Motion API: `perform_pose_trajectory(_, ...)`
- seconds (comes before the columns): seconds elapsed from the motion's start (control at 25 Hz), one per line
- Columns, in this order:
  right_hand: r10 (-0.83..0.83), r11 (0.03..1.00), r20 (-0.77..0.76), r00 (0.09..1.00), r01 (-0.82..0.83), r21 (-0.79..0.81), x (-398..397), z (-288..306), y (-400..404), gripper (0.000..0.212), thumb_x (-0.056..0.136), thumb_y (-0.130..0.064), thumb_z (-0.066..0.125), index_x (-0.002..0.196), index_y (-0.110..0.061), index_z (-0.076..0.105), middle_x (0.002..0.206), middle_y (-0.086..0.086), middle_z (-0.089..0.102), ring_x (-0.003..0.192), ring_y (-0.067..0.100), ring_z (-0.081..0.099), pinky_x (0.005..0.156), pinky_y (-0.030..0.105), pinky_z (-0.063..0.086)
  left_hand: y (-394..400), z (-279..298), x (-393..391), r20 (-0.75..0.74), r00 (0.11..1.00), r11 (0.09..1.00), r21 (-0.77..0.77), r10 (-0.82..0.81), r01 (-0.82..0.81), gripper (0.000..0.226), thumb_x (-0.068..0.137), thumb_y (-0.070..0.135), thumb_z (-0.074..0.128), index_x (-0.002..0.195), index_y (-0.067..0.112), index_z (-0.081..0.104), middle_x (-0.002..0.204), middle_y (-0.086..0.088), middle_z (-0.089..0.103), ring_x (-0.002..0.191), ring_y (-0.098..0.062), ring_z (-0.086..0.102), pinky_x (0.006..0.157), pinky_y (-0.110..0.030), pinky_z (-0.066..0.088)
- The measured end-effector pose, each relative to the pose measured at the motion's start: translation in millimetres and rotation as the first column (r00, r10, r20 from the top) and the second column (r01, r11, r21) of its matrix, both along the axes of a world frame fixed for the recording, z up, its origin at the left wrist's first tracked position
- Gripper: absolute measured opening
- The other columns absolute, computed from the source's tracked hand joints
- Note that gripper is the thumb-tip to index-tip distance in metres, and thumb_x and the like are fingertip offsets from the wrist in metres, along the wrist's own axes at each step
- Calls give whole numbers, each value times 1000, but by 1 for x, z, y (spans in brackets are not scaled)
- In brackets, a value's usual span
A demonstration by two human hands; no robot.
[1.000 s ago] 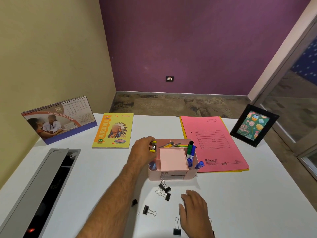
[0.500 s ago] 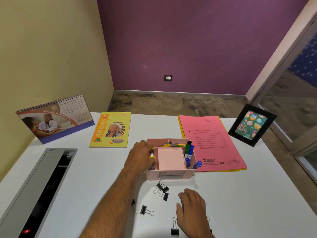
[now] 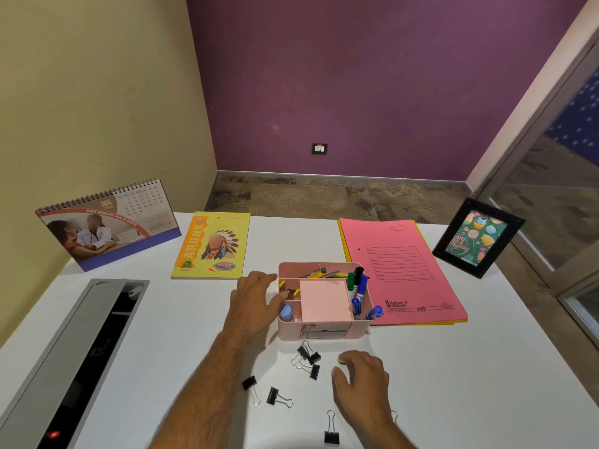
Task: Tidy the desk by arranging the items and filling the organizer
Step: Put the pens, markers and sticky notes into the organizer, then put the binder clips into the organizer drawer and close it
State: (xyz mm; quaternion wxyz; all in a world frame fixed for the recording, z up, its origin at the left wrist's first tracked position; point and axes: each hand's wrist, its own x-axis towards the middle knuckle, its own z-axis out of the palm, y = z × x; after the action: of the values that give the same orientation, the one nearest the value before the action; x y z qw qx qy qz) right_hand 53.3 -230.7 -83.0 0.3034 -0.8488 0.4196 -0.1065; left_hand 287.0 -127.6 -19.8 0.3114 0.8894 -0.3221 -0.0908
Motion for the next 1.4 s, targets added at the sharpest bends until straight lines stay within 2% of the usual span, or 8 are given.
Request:
perform_pose_trajectory(0.12, -300, 887, 247, 921, 175, 427, 17, 22, 6, 10, 82, -15, 73, 86, -23, 69, 82, -8, 70, 81, 16, 64, 72, 23, 50, 25, -14, -4, 55, 995, 997, 3, 81, -82, 40, 96, 42, 53, 132, 25, 55, 136, 0, 54, 128, -22, 41, 101, -44, 35)
perform_pose_trajectory(0.24, -592, 481, 213, 777, 128, 867, 38, 41, 10, 13, 88, -15, 68, 101, -12, 70, 85, 7, 70, 73, 20, 59, 61, 28, 48, 62, -40, -10, 105, 990, 986, 128, 93, -106, 47, 96, 52, 41, 132, 25, 54, 137, 1, 56, 129, -23, 46, 104, -45, 36)
perform_pose_trajectory(0.36, -724, 81, 29, 689, 44, 996, 52, 49, 12, 21, 90, -27, 66, 103, -10, 68, 101, 7, 71, 88, 22, 63, 68, 34, 49, 98, -78, -24, 154, 988, 934, 353, -2, -53, 72, 94, 64, 11, 138, 23, 49, 144, -1, 52, 136, -26, 43, 108, -51, 32)
perform_pose_trajectory(0.44, -739, -36, -31, 673, 6, 999, 58, 53, 16, 26, 89, -32, 66, 98, -8, 67, 100, 8, 70, 86, 21, 63, 68, 34, 49, 112, -95, -38, 148, 989, 905, 418, 14, -75, 70, 97, 61, 9, 143, 23, 46, 150, -4, 45, 139, -27, 39, 112, -52, 18)
perform_pose_trajectory(0.84, -827, -117, -27, 561, -124, 985, 69, 42, 25, 38, 88, -34, 66, 109, -2, 65, 94, 9, 67, 79, 19, 59, 68, 33, 49, 114, -100, -50, 181, 983, 877, 467, 32, -114, 65, 99, 58, 9, 148, 25, 38, 154, -6, 38, 142, -28, 36, 111, -58, 17)
perform_pose_trajectory(1.16, -822, -60, -22, 569, -48, 997, 62, 40, 35, 36, 80, -39, 73, 87, -5, 66, 76, 8, 71, 78, 20, 63, 66, 32, 50, 113, -102, -49, 198, 980, 873, 478, 4, -100, 66, 99, 57, 9, 148, 24, 39, 154, -8, 38, 141, -30, 37, 111, -60, 19)
perform_pose_trajectory(1.32, -814, -78, -35, 580, -49, 996, 52, 30, 40, 40, 74, -38, 77, 92, -3, 66, 82, 10, 71, 81, 21, 63, 68, 33, 52, 113, -108, -43, 191, 981, 846, 520, 18, -117, 64, 99, 57, 14, 147, 23, 38, 155, -8, 35, 151, -24, -1, 113, -58, -2)
perform_pose_trajectory(1.4, -806, -82, -32, 590, -58, 995, 45, 26, 43, 42, 72, -38, 77, 94, -3, 66, 90, 11, 70, 85, 22, 64, 69, 34, 52, 113, -109, -42, 152, 988, 844, 527, 25, -103, 63, 99, 57, 13, 146, 23, 37, 155, -8, 36, 150, -27, 2, 113, -57, -3)
